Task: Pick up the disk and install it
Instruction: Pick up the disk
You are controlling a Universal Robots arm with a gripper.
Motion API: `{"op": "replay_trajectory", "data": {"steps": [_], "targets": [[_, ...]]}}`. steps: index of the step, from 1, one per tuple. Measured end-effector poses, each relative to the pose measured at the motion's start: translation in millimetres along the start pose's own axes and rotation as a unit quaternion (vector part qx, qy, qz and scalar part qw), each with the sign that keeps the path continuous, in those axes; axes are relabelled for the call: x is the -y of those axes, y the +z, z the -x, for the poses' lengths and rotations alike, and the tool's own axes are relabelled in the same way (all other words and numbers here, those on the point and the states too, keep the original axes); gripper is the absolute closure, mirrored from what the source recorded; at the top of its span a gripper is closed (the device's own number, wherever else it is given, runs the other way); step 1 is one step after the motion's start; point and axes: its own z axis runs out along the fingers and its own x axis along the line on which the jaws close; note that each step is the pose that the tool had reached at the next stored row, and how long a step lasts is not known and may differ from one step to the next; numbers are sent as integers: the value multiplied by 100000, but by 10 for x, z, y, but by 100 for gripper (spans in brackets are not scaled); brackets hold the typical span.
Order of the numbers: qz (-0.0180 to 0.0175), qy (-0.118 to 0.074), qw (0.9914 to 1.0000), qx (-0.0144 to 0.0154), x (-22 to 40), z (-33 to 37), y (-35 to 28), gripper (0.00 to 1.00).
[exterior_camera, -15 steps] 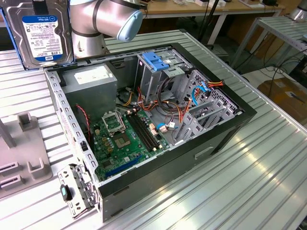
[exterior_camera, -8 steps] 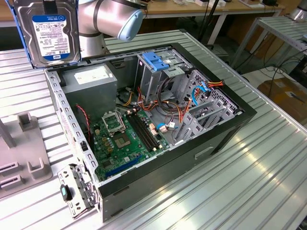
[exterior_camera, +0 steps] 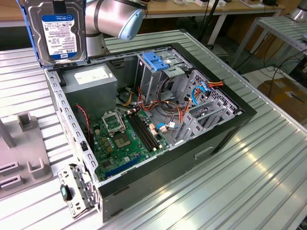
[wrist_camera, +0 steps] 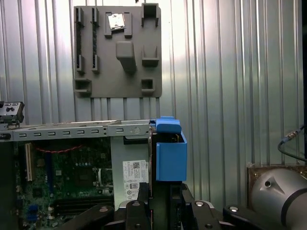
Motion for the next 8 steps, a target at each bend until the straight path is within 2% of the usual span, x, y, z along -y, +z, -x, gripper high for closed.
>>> {"op": "replay_trajectory", "data": {"steps": [5, 8], "targets": [[-4, 1, 100000, 5, 120, 6, 2, 65], [0, 3, 100000, 0, 218, 11, 3, 65]]}}
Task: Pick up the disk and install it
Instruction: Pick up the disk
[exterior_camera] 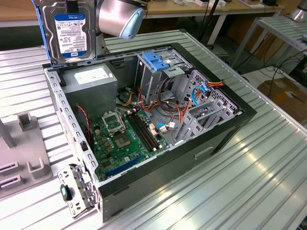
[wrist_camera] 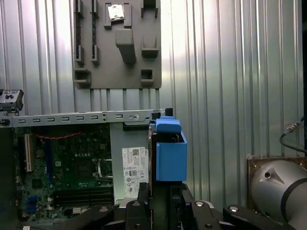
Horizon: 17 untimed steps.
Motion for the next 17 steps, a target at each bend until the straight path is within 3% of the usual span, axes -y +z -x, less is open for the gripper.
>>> {"op": "replay_trajectory", "data": {"steps": [6, 8, 17], "targets": [[1, -3, 100000, 1, 95, 5, 1, 65], [-1, -2, 100000, 2, 156, 8, 2, 65], [0, -1, 100000, 0, 269, 13, 3, 65]]}}
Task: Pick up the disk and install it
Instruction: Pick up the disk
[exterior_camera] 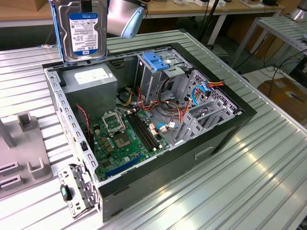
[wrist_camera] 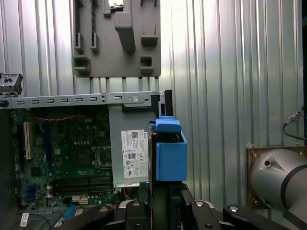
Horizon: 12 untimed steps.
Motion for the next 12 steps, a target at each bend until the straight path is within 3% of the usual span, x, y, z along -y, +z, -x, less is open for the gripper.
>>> {"op": "replay_trajectory", "data": {"steps": [12], "targets": [[-3, -3, 100000, 3, 105, 5, 1, 65]]}}
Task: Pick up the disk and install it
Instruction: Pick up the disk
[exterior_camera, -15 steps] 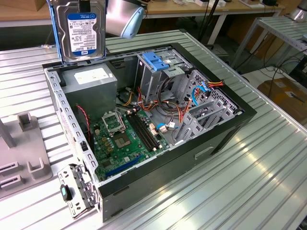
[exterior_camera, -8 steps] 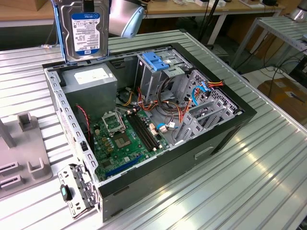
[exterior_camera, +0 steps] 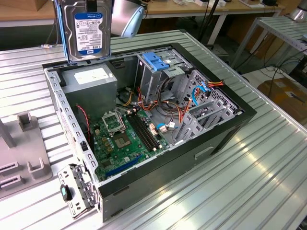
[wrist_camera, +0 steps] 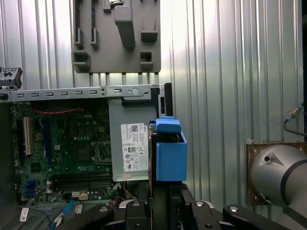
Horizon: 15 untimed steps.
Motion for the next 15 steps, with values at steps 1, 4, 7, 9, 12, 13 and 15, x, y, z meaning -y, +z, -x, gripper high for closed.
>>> {"op": "replay_trajectory", "data": {"steps": [1, 4, 7, 9, 12, 13, 15], "targets": [[1, 3, 100000, 0, 10, 1, 0, 65], [1, 4, 100000, 1, 55, 3, 1, 65], [2, 1, 100000, 0, 101, 5, 1, 65], [2, 5, 100000, 0, 129, 6, 1, 65], [2, 5, 100000, -1, 150, -21, 1, 65], [2, 1, 100000, -2, 156, -46, 0, 65], [-3, 2, 100000, 10, 158, -63, 0, 65]]}}
